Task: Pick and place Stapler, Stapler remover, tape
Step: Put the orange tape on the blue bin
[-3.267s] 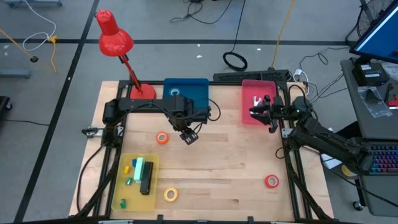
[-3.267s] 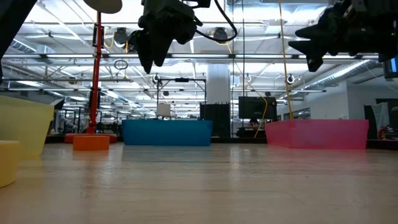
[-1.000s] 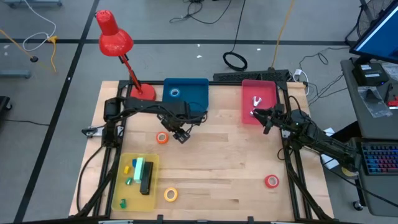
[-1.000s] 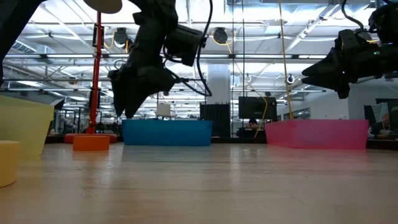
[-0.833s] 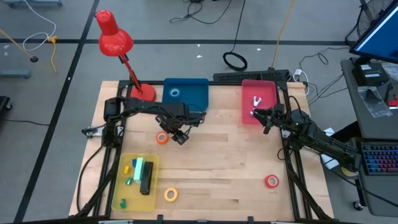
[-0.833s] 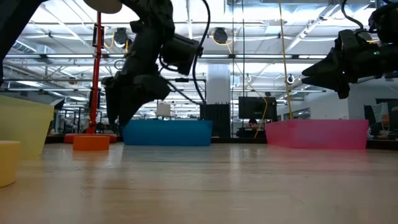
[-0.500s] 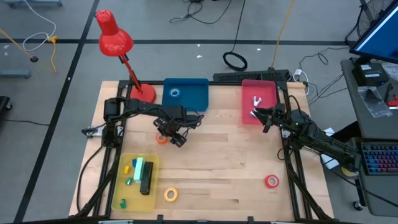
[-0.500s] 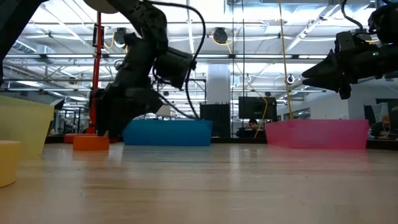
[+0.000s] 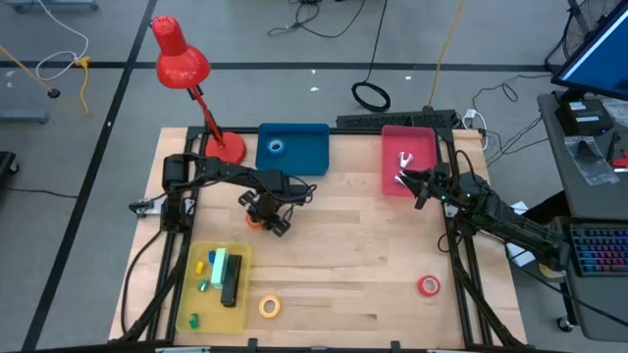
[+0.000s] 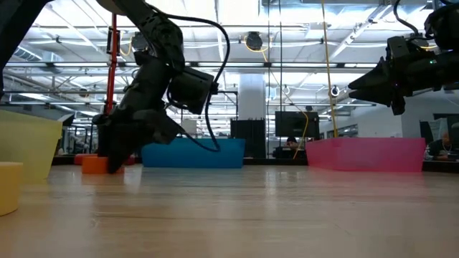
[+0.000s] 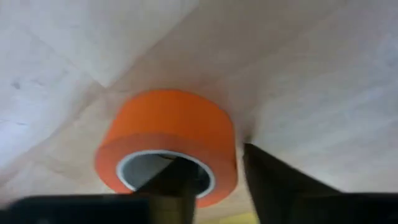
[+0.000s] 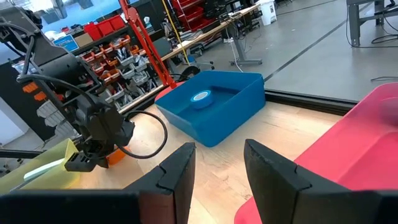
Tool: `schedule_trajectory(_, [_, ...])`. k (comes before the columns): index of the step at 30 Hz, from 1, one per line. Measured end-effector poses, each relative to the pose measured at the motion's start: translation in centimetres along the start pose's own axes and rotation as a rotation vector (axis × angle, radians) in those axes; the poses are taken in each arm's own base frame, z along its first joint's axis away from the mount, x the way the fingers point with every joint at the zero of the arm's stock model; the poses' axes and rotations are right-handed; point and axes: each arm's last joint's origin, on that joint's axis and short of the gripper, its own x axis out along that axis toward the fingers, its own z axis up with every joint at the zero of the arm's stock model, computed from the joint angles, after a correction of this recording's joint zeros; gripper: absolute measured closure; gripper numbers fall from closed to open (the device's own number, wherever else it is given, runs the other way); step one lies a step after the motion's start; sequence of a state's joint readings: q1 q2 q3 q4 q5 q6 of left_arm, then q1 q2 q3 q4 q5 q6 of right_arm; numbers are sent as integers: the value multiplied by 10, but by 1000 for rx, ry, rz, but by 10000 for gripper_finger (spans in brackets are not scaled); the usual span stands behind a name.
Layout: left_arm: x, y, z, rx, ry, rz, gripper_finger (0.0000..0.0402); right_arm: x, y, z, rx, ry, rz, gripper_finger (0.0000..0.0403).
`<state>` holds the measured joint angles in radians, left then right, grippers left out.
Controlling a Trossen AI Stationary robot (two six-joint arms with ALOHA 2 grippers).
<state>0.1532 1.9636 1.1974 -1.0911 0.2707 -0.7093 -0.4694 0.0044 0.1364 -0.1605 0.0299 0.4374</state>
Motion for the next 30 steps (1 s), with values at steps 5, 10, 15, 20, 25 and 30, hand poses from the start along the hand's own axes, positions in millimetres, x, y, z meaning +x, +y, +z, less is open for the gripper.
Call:
schedule_trajectory(5, [-26, -12, -1, 117, -55, -149, 366, 0, 0, 1, 3, -9, 4, 273])
schedule_trajectory(10, [-98, -17, -3, 214, -308, -260, 366, 0, 0, 1, 23, -12, 2, 272])
schedule_trajectory(15, [-176, 1, 10, 281, -731, -156, 366, 1, 0, 1, 41, -10, 1, 273])
schedule_trajectory(20, [-216, 39, 50, 264, -967, -101, 366, 1, 0, 1, 49, -14, 5, 272])
schedule_trajectory(25, [-206, 80, 102, 172, -922, -94, 366, 1, 1, 2, 52, -22, 6, 273])
schedule_trajectory(30, [-173, 102, 141, 94, -782, -150, 366, 1, 0, 2, 64, -35, -17, 273])
